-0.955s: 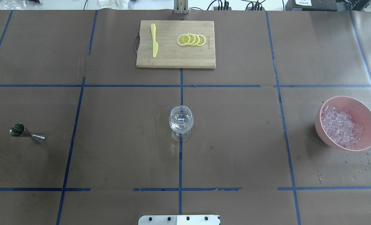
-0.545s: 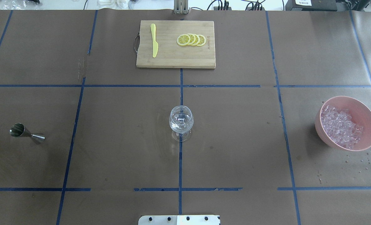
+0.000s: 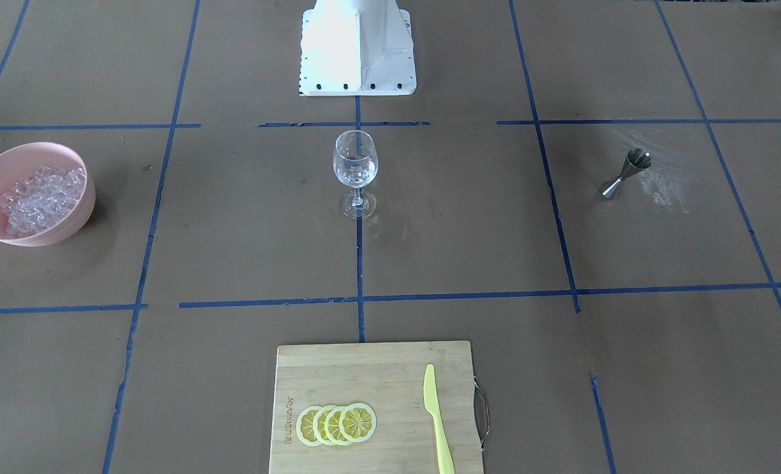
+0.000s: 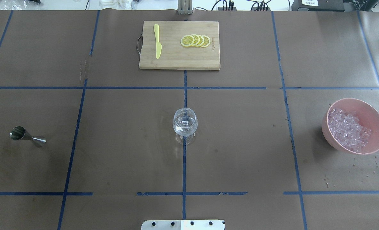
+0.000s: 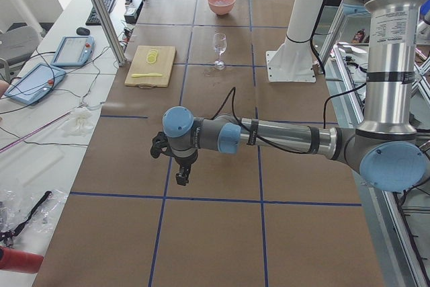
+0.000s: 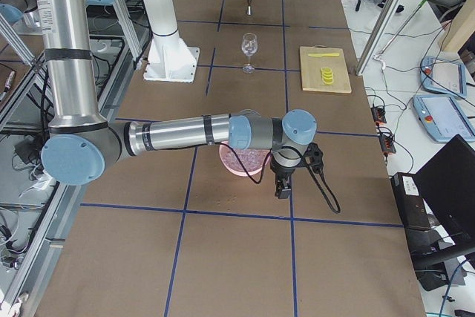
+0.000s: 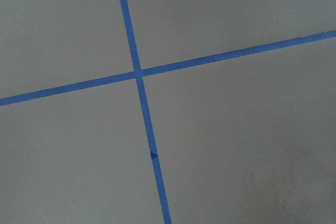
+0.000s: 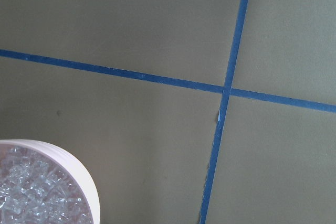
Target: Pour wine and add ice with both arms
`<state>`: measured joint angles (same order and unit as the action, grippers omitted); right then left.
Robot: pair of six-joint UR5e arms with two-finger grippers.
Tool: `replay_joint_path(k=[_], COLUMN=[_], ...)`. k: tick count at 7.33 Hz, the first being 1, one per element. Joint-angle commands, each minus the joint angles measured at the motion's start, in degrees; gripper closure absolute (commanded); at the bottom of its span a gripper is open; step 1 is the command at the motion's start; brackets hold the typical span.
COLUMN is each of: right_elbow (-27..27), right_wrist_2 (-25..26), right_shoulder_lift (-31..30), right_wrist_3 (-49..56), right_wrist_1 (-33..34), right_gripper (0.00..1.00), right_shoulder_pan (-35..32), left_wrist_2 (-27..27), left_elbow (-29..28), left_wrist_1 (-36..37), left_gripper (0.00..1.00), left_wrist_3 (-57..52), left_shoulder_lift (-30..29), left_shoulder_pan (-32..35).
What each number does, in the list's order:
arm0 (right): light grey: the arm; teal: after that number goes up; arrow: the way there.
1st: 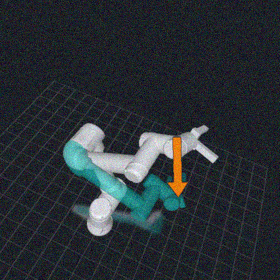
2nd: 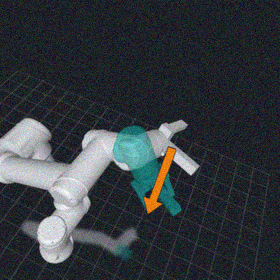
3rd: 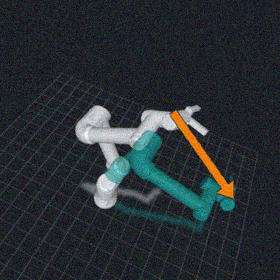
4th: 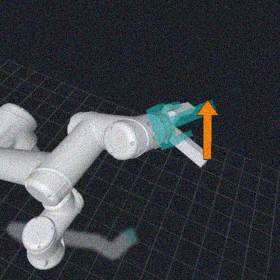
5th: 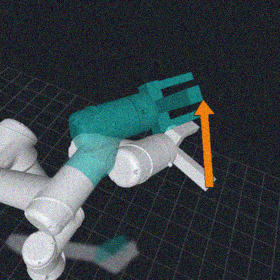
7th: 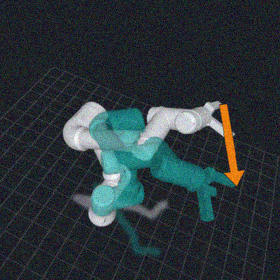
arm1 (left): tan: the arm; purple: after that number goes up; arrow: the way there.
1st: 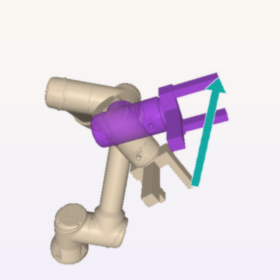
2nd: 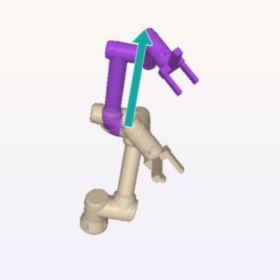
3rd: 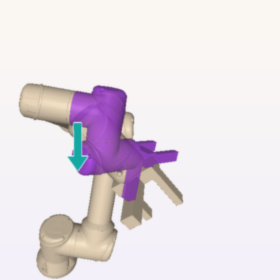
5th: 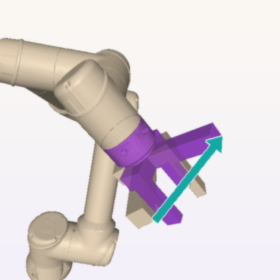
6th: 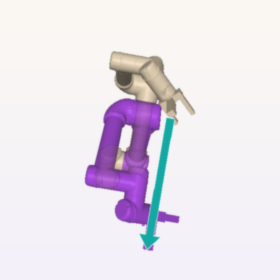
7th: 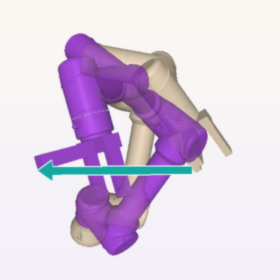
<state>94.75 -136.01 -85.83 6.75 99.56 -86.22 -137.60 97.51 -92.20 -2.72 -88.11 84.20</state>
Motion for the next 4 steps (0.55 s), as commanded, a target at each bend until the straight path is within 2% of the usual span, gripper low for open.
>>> replay_joint_path(k=[1, 4], right_elbow=[0.4, 1.7], right_wrist_2=[-0.1, -0.1], right_shoulder_lift=[0.0, -0.4], right_wrist_3=[-0.2, -0.3], right_wrist_1=[-0.2, -0.1], right_gripper=[0.00, 0.00], right_shoulder_pan=[0.0, 0.0], left_wrist_2=[-0.3, -0.3], left_elbow=[0.0, 0.1], left_wrist_1=[0.0, 0.1], left_gripper=[0.00, 0.00], left_wrist_3=[0.0, 0.1], left_shoulder_lift=[-0.1, -0.4], left_shoulder_pan=[-0.1, -0.1])
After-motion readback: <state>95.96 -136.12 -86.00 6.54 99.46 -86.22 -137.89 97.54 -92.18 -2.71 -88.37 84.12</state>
